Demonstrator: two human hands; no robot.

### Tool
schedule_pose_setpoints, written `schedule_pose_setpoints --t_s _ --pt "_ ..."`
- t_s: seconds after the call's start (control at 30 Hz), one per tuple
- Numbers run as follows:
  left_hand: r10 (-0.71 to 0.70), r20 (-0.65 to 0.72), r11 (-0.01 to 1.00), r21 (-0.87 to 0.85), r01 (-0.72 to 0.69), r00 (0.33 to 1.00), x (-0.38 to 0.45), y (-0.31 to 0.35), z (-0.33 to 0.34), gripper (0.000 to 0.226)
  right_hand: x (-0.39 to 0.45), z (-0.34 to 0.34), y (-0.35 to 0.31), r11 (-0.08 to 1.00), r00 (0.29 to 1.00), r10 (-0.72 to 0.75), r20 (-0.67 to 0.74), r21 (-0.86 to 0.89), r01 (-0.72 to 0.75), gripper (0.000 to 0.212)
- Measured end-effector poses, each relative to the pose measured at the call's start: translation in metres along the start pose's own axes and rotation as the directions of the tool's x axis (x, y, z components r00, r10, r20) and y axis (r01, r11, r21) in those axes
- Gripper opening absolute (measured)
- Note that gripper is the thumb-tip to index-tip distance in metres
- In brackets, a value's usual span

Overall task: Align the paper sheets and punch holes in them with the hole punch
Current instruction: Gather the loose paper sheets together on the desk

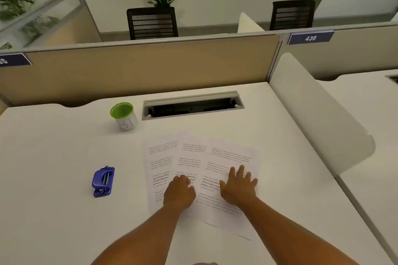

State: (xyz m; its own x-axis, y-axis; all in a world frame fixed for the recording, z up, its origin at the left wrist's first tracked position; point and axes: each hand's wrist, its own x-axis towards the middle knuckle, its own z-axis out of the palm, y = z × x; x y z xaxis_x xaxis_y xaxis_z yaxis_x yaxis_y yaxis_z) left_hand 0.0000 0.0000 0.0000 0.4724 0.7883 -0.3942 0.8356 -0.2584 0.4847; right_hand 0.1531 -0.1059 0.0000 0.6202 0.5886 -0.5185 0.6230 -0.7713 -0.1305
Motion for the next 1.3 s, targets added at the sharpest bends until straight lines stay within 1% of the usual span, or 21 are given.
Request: schedule_pose_setpoints --t_s 0.07,0.2,0.27,0.37,0.47,0.53,0.63,0.7,0.73,0.77,0.83,0.9,0.93,0.97,1.03,1.07,1.1,1.13,1.2,1.23,1.3 --pt "-0.018 0.018 0.999 -0.034 0.019 1.0 0.003 0.002 0.001 0.023 -0.001 0.002 -0.001 0.999 0.999 0.04 0.032 0.007 -0.04 0.075" --pt "-0.052 0.063 0.996 -0.068 0.056 0.997 0.005 0.009 0.001 0.027 0.0 0.008 -0.009 0.996 0.997 0.046 0.056 0.08 -0.051 0.076" --pt "-0.066 0.062 0.995 -0.077 0.07 0.996 0.006 0.011 -0.001 0.031 0.002 0.006 -0.016 0.995 0.996 0.045 0.076 0.086 -0.051 0.076" --pt "-0.096 0.07 0.985 -0.137 0.105 0.993 0.01 0.012 0.0 0.042 0.006 0.003 -0.023 0.994 0.995 0.035 0.095 0.096 -0.045 0.076" --pt "-0.108 0.114 0.964 -0.231 0.132 0.988 0.011 0.013 -0.001 0.055 0.008 0.001 -0.026 0.993 0.995 0.022 0.099 0.113 -0.033 0.075" --pt "-0.094 0.12 0.948 -0.292 0.126 0.988 0.012 0.013 -0.004 0.053 0.007 -0.003 -0.026 0.991 0.998 0.011 0.055 0.134 -0.018 0.071" --pt "-0.076 0.103 0.933 -0.344 0.108 0.992 0.015 0.012 -0.009 0.039 0.004 -0.013 -0.022 0.978 0.997 0.004 -0.073 0.207 0.012 0.05" --pt "-0.06 0.098 0.916 -0.39 0.093 0.993 0.017 0.009 -0.01 0.038 0.004 -0.019 -0.018 0.95 0.985 0.063 -0.159 0.313 -0.011 0.039" --pt "-0.053 0.102 0.895 -0.436 0.092 0.993 0.017 0.009 -0.012 0.039 0.004 -0.022 -0.016 0.93 0.976 0.109 -0.189 0.365 -0.034 0.038" --pt "-0.045 0.11 0.862 -0.497 0.095 0.993 0.018 0.007 -0.012 0.038 0.006 -0.024 -0.014 0.907 0.965 0.162 -0.207 0.416 -0.063 0.04" --pt "-0.055 0.137 0.784 -0.608 0.128 0.989 0.016 0.007 -0.016 0.036 0.011 -0.029 -0.008 0.837 0.945 0.271 -0.184 0.529 -0.137 0.05" --pt "-0.07 0.174 0.713 -0.68 0.172 0.982 0.019 0.003 -0.017 0.041 0.018 -0.032 0.001 0.723 0.937 0.338 -0.089 0.662 -0.198 0.061" --pt "-0.081 0.197 0.693 -0.694 0.198 0.977 0.019 0.002 -0.019 0.042 0.022 -0.032 0.005 0.651 0.938 0.346 -0.02 0.725 -0.225 0.061" --pt "-0.087 0.217 0.672 -0.708 0.218 0.972 0.019 0.001 -0.02 0.041 0.027 -0.031 0.01 0.566 0.943 0.33 0.042 0.791 -0.233 0.057" --pt "-0.098 0.227 0.653 -0.72 0.235 0.969 0.019 -0.001 -0.022 0.035 0.036 -0.03 0.017 0.375 0.947 0.287 0.146 0.892 -0.251 0.029" --pt "-0.117 0.206 0.667 -0.709 0.231 0.972 0.019 -0.001 -0.022 0.031 0.037 -0.029 0.019 0.346 0.947 0.274 0.171 0.901 -0.263 0.015" --pt "-0.144 0.158 0.695 -0.687 0.214 0.977 0.02 -0.003 -0.022 0.027 0.039 -0.029 0.022 0.374 0.95 0.26 0.171 0.89 -0.263 0.008" --pt "-0.188 0.09 0.742 -0.64 0.201 0.978 0.022 -0.004 -0.022 0.023 0.039 -0.03 0.024 0.42 0.951 0.262 0.165 0.867 -0.267 0.005" --pt "-0.27 -0.057 0.825 -0.528 0.2 0.961 0.024 -0.009 -0.02 0.019 0.039 -0.031 0.029 0.464 0.946 0.3 0.12 0.848 -0.255 0.005" --pt "-0.29 -0.116 0.862 -0.463 0.207 0.95 0.025 -0.013 -0.019 0.023 0.039 -0.031 0.032 0.463 0.947 0.304 0.107 0.852 -0.245 0.008" --pt "-0.292 -0.201 0.917 -0.336 0.214 0.935 0.026 -0.019 -0.016 0.041 0.039 -0.029 0.038 0.469 0.938 0.335 0.084 0.849 -0.244 0.016"
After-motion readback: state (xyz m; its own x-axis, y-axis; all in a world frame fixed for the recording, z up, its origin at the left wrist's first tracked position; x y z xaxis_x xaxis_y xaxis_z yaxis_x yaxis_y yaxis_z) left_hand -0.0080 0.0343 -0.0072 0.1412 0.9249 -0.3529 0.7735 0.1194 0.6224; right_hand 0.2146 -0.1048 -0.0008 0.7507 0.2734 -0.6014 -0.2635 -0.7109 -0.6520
